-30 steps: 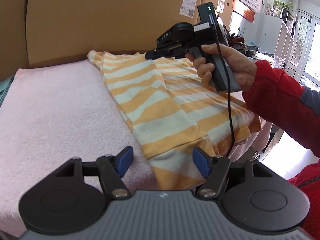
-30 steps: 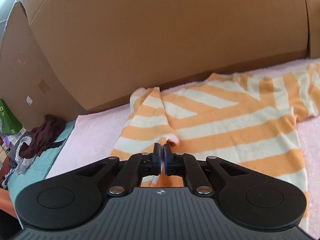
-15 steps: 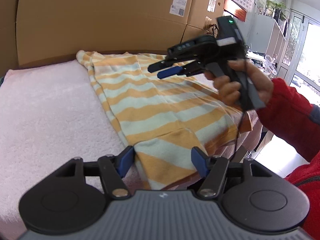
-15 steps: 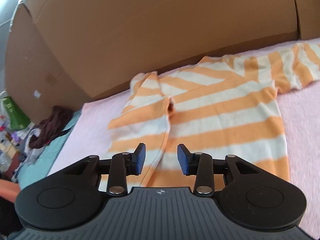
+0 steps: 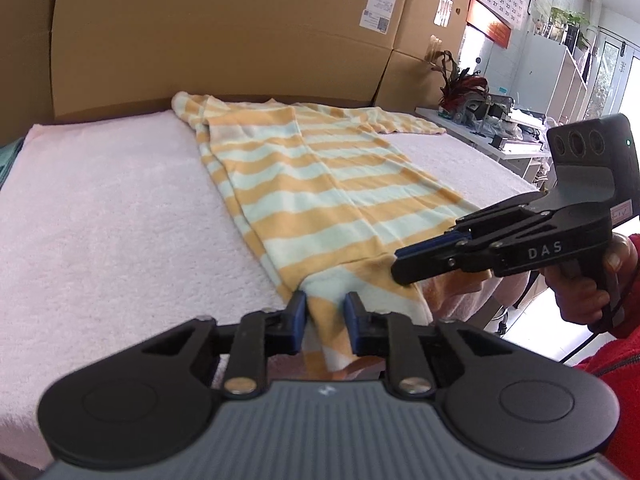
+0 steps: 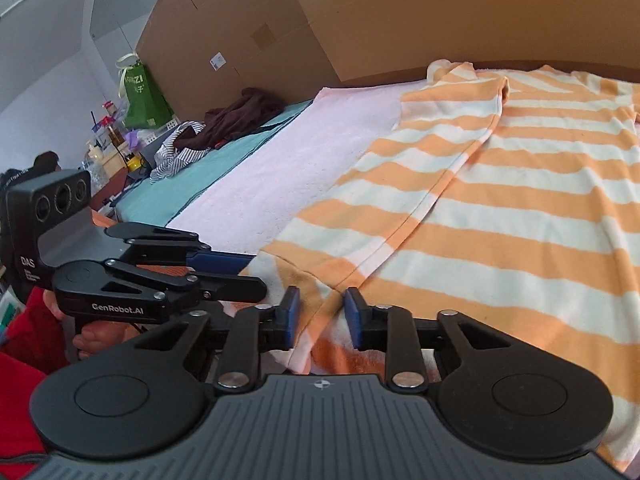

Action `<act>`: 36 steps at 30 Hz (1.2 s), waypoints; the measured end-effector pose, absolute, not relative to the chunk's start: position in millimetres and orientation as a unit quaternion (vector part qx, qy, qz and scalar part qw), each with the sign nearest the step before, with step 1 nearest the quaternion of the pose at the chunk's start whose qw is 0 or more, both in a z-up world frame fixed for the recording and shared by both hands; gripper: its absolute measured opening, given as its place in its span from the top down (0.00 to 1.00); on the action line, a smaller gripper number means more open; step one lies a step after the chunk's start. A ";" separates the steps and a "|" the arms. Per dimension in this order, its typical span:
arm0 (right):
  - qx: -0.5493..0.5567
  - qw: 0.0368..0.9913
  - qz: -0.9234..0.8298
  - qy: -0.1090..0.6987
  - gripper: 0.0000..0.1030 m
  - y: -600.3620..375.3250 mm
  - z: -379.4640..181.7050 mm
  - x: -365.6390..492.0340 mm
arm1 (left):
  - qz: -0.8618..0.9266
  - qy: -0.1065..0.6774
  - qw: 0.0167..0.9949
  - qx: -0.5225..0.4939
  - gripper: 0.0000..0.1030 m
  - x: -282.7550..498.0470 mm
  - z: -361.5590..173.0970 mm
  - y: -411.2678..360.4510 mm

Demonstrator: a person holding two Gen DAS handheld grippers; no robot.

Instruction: Fold clothes

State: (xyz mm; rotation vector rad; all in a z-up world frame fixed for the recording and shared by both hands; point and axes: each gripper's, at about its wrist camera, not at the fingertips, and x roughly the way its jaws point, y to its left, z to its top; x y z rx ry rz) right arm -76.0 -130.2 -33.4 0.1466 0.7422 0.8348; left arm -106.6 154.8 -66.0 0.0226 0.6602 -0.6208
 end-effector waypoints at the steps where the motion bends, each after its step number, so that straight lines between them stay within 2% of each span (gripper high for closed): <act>1: 0.059 0.849 0.392 0.349 0.85 -127.2 -33.0 -76.5 | -0.300 0.318 0.899 0.013 0.81 -108.3 -65.1 155.4; 3: 0.050 0.850 0.394 0.346 0.88 -127.5 -30.6 -78.0 | -0.301 0.315 0.900 0.014 0.82 -112.3 -63.3 156.8; 10: 0.020 0.847 0.398 0.352 0.88 -129.6 -29.9 -82.8 | -0.320 0.328 0.887 0.043 0.82 -114.6 -67.8 152.0; 13: 0.023 0.855 0.393 0.337 0.85 -134.0 -18.7 -77.5 | -0.308 0.302 0.900 0.066 0.80 -111.4 -53.8 158.1; 14: 0.026 0.859 0.391 0.329 0.79 -136.2 -14.0 -75.3 | -0.303 0.290 0.905 0.068 0.79 -108.9 -47.5 161.2; 18: 0.047 0.887 0.363 0.283 0.79 -140.9 4.6 -44.0 | -0.310 0.255 0.914 0.055 0.78 -81.3 -33.8 154.1; 23: 0.052 0.906 0.299 0.294 0.81 -121.4 13.5 32.6 | -0.298 0.300 0.903 0.083 0.78 -45.0 -68.7 118.2; 28: 0.059 0.907 0.274 0.315 0.80 -98.3 17.6 107.9 | -0.303 0.294 0.905 0.055 0.80 -58.7 -72.2 130.4; 34: 0.023 0.877 0.270 0.396 0.81 -47.3 -15.0 194.6 | -0.304 0.303 0.903 0.035 0.80 -67.1 -72.2 137.9; 36: 0.013 0.884 0.266 0.384 0.88 -34.8 -17.9 212.9 | -0.306 0.306 0.901 0.030 0.80 -67.5 -72.0 139.0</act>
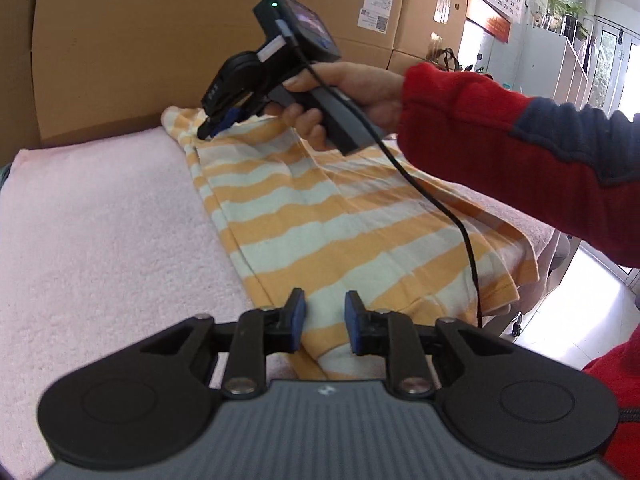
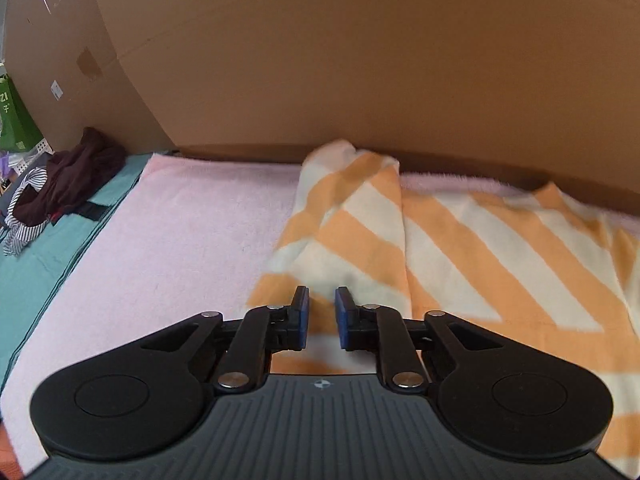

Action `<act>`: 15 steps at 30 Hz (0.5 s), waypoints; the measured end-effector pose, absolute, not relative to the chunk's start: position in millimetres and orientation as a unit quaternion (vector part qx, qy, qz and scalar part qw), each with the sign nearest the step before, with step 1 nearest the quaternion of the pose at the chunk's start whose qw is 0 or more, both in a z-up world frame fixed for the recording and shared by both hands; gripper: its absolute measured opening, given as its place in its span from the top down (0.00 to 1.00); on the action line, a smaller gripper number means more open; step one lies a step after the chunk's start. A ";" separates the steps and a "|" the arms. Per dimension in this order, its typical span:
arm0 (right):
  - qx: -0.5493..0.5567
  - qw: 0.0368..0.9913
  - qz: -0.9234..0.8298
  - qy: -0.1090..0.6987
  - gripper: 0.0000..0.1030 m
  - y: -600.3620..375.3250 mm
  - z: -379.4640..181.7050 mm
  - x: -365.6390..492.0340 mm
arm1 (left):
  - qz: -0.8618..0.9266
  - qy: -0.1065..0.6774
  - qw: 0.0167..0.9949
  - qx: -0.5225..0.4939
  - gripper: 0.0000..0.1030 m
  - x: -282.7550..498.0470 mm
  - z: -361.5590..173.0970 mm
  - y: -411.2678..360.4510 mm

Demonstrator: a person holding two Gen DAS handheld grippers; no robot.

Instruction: Fold clothes

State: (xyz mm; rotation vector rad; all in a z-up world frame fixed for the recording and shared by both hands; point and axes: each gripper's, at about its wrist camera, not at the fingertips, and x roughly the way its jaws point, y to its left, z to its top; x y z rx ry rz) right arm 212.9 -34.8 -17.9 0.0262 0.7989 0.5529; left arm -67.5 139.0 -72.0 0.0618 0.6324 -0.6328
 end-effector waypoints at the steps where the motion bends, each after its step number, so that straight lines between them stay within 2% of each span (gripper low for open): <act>1: 0.011 0.888 0.256 0.382 0.88 -30.1 -18.3 222.9 | -0.308 0.308 0.900 0.027 0.80 -67.4 -71.8 139.6; 3: 0.019 0.893 0.243 0.378 0.95 -23.8 -19.4 242.8 | -0.312 0.312 0.897 0.030 0.80 -67.1 -70.4 140.0; 5: 0.035 0.896 0.237 0.373 0.96 -22.0 -18.6 256.2 | -0.315 0.315 0.895 0.032 0.80 -67.4 -68.9 140.3; 6: 0.039 0.898 0.233 0.370 0.95 -21.6 -17.0 259.4 | -0.317 0.317 0.893 0.033 0.80 -67.5 -68.1 140.5; 8: 0.067 0.897 0.246 0.360 0.87 -32.5 -6.0 251.7 | -0.319 0.315 0.893 0.038 0.80 -67.8 -67.9 140.2; 11: 0.088 0.872 0.310 0.369 0.87 -48.7 2.5 225.2 | -0.320 0.314 0.893 0.039 0.80 -66.9 -68.1 140.5; 15: 0.034 0.851 0.321 0.415 0.87 -35.9 -17.6 196.9 | -0.317 0.314 0.894 0.048 0.80 -66.3 -66.8 138.8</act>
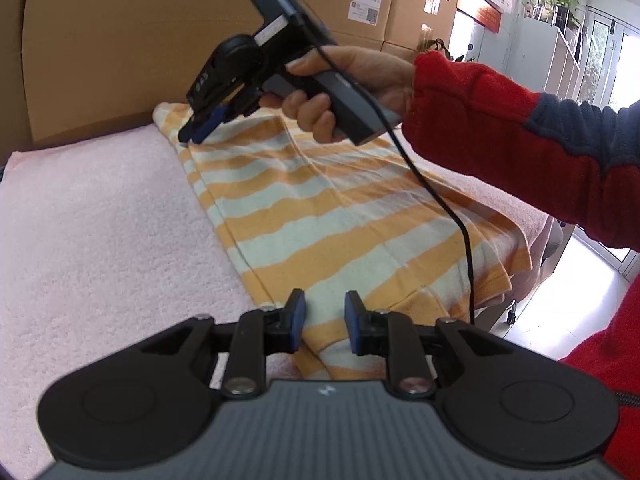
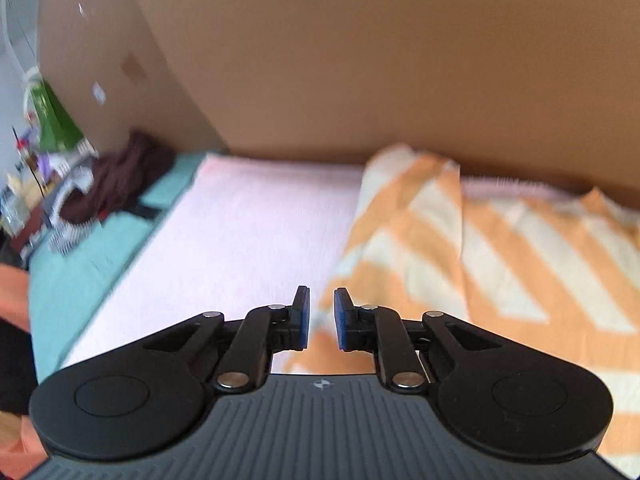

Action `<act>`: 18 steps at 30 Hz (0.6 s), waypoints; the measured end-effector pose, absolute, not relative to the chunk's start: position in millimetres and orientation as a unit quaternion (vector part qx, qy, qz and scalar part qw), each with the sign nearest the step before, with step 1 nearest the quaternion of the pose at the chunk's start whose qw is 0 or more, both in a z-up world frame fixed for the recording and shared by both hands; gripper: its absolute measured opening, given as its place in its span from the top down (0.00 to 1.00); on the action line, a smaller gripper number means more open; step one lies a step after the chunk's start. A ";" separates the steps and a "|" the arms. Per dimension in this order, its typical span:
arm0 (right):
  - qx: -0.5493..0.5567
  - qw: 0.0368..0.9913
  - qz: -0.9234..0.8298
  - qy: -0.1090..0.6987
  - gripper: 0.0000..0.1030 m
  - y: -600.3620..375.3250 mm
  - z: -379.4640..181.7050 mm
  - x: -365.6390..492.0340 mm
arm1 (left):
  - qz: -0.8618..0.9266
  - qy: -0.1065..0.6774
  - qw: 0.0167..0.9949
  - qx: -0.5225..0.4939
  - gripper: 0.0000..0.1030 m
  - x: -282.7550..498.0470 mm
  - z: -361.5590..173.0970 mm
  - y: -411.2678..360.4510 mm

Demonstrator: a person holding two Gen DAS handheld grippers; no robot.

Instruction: Fold clothes

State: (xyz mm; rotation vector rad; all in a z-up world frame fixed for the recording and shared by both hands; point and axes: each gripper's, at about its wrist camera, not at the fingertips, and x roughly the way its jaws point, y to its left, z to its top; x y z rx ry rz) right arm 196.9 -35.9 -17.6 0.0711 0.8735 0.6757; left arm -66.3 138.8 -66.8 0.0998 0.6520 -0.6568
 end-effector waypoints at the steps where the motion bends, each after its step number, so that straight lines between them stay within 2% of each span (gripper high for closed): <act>1: 0.033 0.857 0.313 0.407 0.87 -33.4 -23.8 198.1 | -0.315 0.315 0.894 0.052 0.80 -66.6 -66.4 137.8; 4: 0.060 0.873 0.293 0.386 0.91 -32.1 -33.1 206.5 | -0.303 0.313 0.897 0.070 0.80 -69.6 -64.3 130.9; 5: 0.087 0.865 0.303 0.390 0.83 -36.4 -29.9 203.4 | -0.298 0.311 0.900 0.075 0.80 -71.3 -64.4 128.5; 7: 0.136 0.840 0.351 0.391 0.79 -44.0 -23.6 191.5 | -0.288 0.305 0.904 0.087 0.78 -74.7 -64.6 123.8; 9: 0.120 0.840 0.350 0.397 0.61 -47.9 -23.2 170.9 | -0.283 0.308 0.904 0.086 0.78 -72.9 -63.9 121.3; 10: 0.103 0.847 0.329 0.404 0.59 -48.7 -24.9 162.2 | -0.283 0.312 0.903 0.087 0.78 -71.2 -62.5 120.3; 11: 0.102 0.852 0.324 0.398 0.70 -55.0 -27.2 156.2 | -0.283 0.317 0.901 0.089 0.78 -69.4 -60.1 119.6; 14: 0.128 0.857 0.306 0.394 0.75 -84.0 -28.1 142.6 | -0.280 0.306 0.904 0.106 0.77 -67.1 -47.5 117.4; 18: 0.207 0.881 0.289 0.314 0.74 -157.6 -14.4 105.6 | -0.254 0.254 0.926 0.115 0.63 -48.3 -19.7 110.2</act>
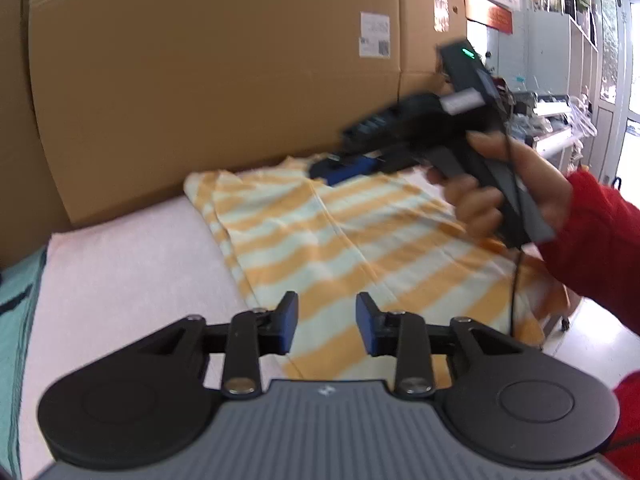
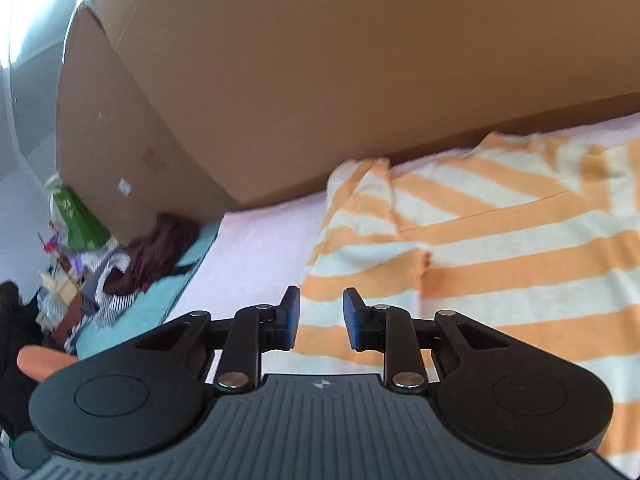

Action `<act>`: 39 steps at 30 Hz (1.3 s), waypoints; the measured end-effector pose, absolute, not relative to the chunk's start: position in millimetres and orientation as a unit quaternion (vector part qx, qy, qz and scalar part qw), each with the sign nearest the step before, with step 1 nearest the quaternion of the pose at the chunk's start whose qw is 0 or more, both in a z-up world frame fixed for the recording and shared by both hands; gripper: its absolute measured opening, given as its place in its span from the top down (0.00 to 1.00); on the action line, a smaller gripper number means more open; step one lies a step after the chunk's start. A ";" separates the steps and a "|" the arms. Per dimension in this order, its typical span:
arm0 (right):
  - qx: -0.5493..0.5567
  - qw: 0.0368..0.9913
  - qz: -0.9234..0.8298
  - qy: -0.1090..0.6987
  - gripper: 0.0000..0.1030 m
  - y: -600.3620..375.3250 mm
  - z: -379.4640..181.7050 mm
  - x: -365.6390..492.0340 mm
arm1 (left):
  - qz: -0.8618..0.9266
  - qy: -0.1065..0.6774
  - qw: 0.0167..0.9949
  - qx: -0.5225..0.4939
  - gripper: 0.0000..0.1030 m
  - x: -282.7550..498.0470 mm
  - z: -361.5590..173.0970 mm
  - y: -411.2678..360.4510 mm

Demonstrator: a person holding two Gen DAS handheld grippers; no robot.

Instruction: Fold clothes

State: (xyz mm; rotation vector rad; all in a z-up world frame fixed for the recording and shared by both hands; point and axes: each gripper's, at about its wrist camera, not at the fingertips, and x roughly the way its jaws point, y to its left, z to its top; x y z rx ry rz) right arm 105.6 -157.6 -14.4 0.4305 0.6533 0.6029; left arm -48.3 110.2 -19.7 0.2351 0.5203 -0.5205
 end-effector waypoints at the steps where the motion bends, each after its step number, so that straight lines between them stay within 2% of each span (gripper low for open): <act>1: 0.207 0.895 0.258 0.301 0.74 -174.2 -15.1 98.2 | -0.247 0.240 0.931 0.117 0.63 -43.5 -12.7 108.4; 3: 0.205 0.920 0.191 0.275 0.72 -207.1 -16.8 83.9 | -0.239 0.243 0.931 0.129 0.63 -21.4 -14.0 94.5; 7: 0.245 0.921 0.125 0.276 0.73 -267.1 -39.7 63.9 | -0.224 0.250 0.930 0.153 0.64 23.3 -17.1 66.3; 9: 0.270 0.916 0.110 0.275 0.76 -287.5 -51.6 56.6 | -0.217 0.260 0.929 0.150 0.64 45.5 -24.9 49.2; 11: 0.293 0.912 0.096 0.269 0.84 -301.4 -61.2 50.8 | -0.212 0.252 0.932 0.151 0.63 63.4 -31.4 35.8; 15: 0.283 0.917 0.097 0.263 0.83 -292.1 -60.5 55.2 | -0.196 0.262 0.935 0.136 0.63 110.0 -40.6 25.3; 17: 0.277 0.916 0.108 0.269 0.81 -294.1 -62.0 60.2 | -0.194 0.291 0.930 0.116 0.63 133.2 -50.8 27.7; 20: 0.290 0.911 0.118 0.268 0.81 -302.9 -65.2 57.1 | -0.199 0.298 0.928 0.099 0.62 140.8 -68.3 35.4; 24: 0.335 0.900 0.117 0.254 0.80 -313.2 -72.0 57.8 | -0.212 0.278 0.930 0.111 0.63 132.0 -55.3 32.8; 26: 0.355 0.895 0.111 0.247 0.80 -318.3 -73.6 56.6 | -0.217 0.245 0.937 0.122 0.57 129.6 -38.9 26.4; 27: 0.365 0.892 0.108 0.243 0.80 -320.8 -74.4 56.0 | -0.218 0.230 0.940 0.127 0.43 130.2 -30.5 22.3; 28: 0.366 0.894 0.098 0.242 0.80 -320.7 -74.3 55.9 | -0.221 0.218 0.942 0.126 0.34 133.9 -25.3 19.0; 29: 0.366 0.895 0.087 0.240 0.80 -320.4 -74.1 55.8 | -0.226 0.207 0.944 0.123 0.34 140.1 -22.8 15.7; 30: 0.366 0.896 0.077 0.238 0.80 -320.0 -73.9 55.7 | -0.228 0.213 0.942 0.124 0.34 149.7 -25.5 11.1; 31: 0.365 0.896 0.070 0.242 0.80 -319.4 -74.2 56.9 | -0.229 0.220 0.940 0.124 0.39 159.5 -28.3 6.4; 32: 0.364 0.896 0.064 0.245 0.80 -318.7 -74.5 58.1 | -0.228 0.237 0.937 0.119 0.45 171.0 -35.3 2.3; 33: 0.365 0.895 0.061 0.248 0.82 -318.6 -75.1 59.2 | -0.226 0.255 0.933 0.114 0.56 182.5 -42.5 -1.8; 34: 0.368 0.894 0.059 0.248 0.83 -319.1 -75.5 59.6 | -0.230 0.266 0.931 0.098 0.60 187.2 -48.7 -0.5; 36: 0.368 0.894 0.056 0.251 0.84 -319.9 -75.4 59.8 | -0.238 0.286 0.926 0.066 0.60 196.1 -61.1 2.7; 38: 0.359 0.896 0.049 0.258 0.81 -323.3 -69.1 58.3 | -0.247 0.293 0.923 0.030 0.61 200.6 -66.5 10.2; 39: 0.353 0.900 0.042 0.253 0.79 -328.5 -63.3 57.5 | -0.250 0.291 0.923 0.018 0.57 201.2 -66.2 14.0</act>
